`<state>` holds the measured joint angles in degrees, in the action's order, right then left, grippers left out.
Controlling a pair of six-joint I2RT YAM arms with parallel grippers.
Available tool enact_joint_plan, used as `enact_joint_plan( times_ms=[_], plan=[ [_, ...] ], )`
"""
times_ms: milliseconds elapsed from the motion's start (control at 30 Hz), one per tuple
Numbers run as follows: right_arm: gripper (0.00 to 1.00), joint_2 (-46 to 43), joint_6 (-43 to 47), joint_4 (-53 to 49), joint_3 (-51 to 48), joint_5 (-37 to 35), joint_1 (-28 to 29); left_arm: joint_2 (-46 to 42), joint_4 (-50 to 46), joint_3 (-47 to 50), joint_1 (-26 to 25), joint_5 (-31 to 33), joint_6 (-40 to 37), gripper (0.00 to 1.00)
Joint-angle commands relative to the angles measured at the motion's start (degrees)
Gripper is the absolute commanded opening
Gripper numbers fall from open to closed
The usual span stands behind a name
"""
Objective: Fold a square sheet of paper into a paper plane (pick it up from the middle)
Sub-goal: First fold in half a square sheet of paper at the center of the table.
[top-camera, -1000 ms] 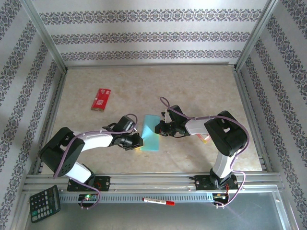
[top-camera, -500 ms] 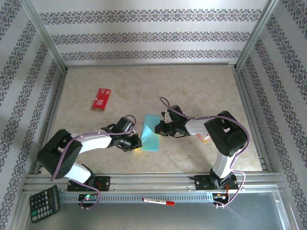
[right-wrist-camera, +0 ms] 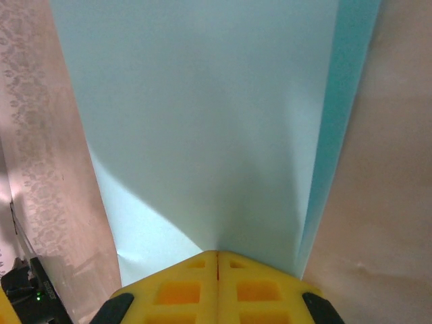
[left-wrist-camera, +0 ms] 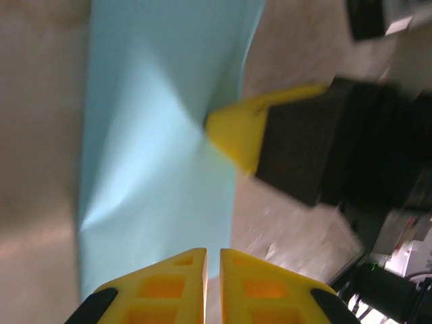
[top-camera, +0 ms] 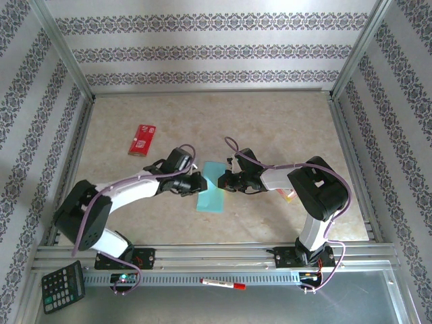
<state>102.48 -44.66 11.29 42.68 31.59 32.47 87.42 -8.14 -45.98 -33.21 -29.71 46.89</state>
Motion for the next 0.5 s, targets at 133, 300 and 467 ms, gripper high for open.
enact_joint_plan(
  times_ms=[133,300,467],
  plan=[
    [0.00,3.1,1.7,-9.5,-3.3,-7.1,-0.4,13.4,1.1,-9.3,3.4,-2.9,-5.3,0.11],
    [0.00,3.2,1.7,-9.6,-3.3,-7.1,-0.4,17.7,2.0,-9.1,6.8,-4.0,-6.5,0.11],
    [0.00,3.4,1.5,-9.6,-3.4,-7.0,-0.4,17.8,0.2,-9.3,9.1,-4.7,-8.5,0.11]
  ],
)
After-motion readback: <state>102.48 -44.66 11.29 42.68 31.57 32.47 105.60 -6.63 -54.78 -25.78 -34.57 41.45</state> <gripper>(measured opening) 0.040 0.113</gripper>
